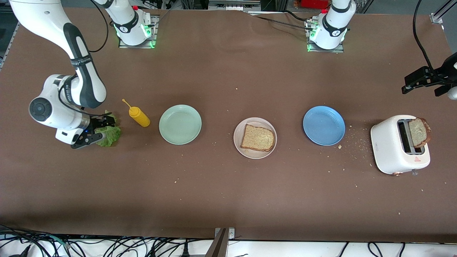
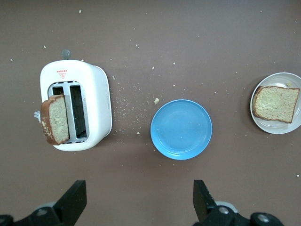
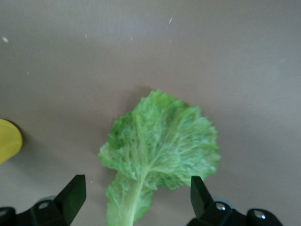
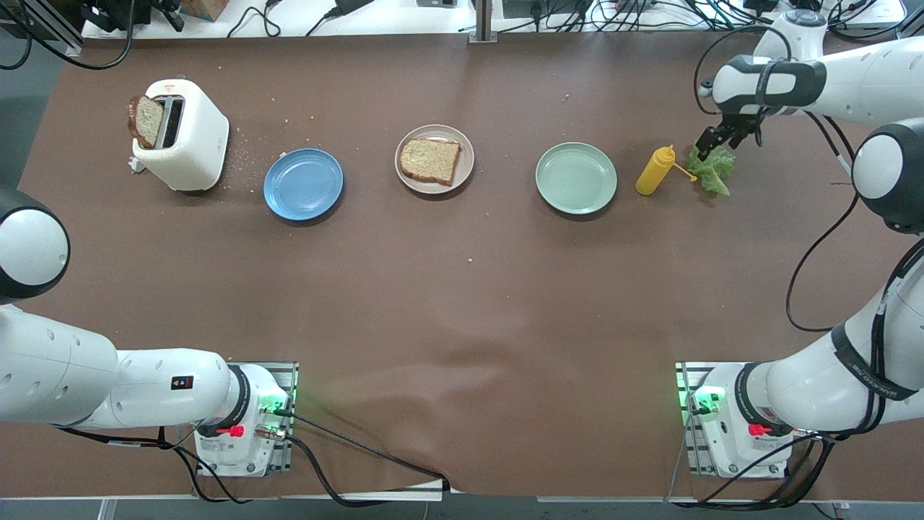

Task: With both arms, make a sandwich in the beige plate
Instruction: 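Move the right gripper over the green lettuce leaf and lower, then grasp the lettuce leaf with the right gripper and lift it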

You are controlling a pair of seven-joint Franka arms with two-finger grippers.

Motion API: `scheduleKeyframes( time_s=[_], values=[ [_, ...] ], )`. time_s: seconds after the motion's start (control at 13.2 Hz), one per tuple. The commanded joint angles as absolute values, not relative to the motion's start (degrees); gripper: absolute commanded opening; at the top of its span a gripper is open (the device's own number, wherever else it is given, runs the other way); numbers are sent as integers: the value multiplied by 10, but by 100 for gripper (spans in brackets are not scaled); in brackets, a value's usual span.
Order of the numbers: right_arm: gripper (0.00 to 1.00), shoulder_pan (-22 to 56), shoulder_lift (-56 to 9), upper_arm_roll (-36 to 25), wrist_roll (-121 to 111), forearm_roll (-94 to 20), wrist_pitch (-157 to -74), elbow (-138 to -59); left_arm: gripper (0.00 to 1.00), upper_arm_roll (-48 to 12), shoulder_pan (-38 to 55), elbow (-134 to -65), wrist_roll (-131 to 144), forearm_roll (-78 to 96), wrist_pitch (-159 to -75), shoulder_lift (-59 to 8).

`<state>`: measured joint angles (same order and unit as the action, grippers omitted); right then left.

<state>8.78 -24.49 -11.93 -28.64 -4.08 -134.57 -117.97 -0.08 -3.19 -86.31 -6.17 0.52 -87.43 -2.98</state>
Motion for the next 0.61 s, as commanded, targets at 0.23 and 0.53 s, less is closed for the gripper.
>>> scheduleKeyframes(
  time_s=[0.23,0.53],
  values=[
    [94,89,-272,-118,-276,-39,-1406,-1209,100,-2,-55,-859,-75,9,-875,-33],
    [34,89,-280,-118,-278,-39,-1412,-1206,100,-6,-55,-859,-75,7,-874,-33]
  ],
)
